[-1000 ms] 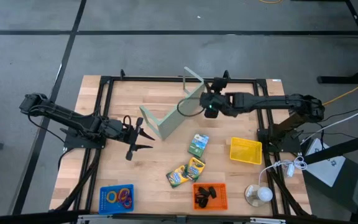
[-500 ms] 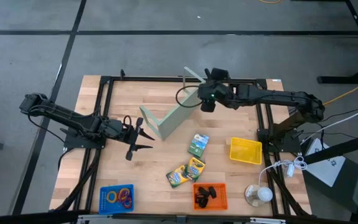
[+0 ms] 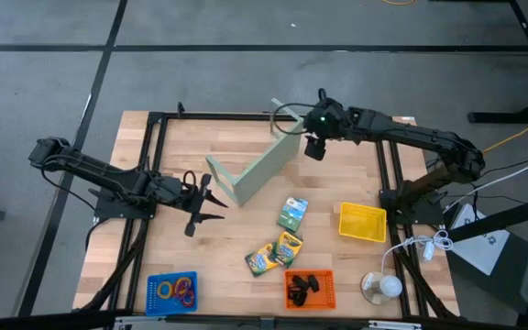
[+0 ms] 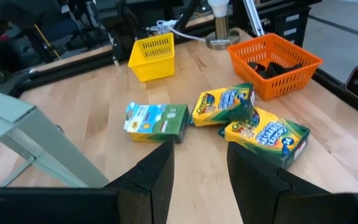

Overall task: Pick & Place Office Desk Supplies
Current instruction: Adjust the shelf

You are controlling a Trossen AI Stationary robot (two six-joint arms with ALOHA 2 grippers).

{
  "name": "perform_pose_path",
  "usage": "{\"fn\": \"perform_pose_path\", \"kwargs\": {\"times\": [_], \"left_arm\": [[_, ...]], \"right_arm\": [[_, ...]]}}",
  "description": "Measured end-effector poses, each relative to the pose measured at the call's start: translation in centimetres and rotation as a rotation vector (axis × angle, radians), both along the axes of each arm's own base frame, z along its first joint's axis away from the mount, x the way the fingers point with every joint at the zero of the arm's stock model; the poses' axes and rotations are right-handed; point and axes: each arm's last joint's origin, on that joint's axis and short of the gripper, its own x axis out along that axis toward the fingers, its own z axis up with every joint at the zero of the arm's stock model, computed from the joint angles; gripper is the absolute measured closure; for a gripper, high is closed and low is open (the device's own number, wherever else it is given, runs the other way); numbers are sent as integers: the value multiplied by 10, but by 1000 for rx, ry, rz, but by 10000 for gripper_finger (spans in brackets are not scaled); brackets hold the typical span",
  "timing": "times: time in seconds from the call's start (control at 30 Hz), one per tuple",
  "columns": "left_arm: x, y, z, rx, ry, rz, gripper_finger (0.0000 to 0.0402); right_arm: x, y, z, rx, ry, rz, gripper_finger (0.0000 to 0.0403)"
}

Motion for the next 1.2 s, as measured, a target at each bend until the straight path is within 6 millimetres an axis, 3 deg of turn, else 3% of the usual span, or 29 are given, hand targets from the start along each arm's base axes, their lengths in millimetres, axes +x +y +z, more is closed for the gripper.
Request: {"fn": "perform_pose_path", "kwargs": {"times": [0.3, 0.53, 0.87, 1.2], "left_arm": [[0, 0, 0, -4, 3, 2, 256], [0, 0, 0, -16, 2, 11, 256], [0, 1, 1, -15, -9, 22, 256], [0, 1, 1, -15, -8, 21, 256]], "right_arm": [[-31, -31, -17, 157, -269, 110, 147], [-50, -59, -41, 218, -282, 151, 147], [-42, -93, -76, 328, -360, 268, 147], [-28, -102, -103, 436, -427, 369, 147]]}}
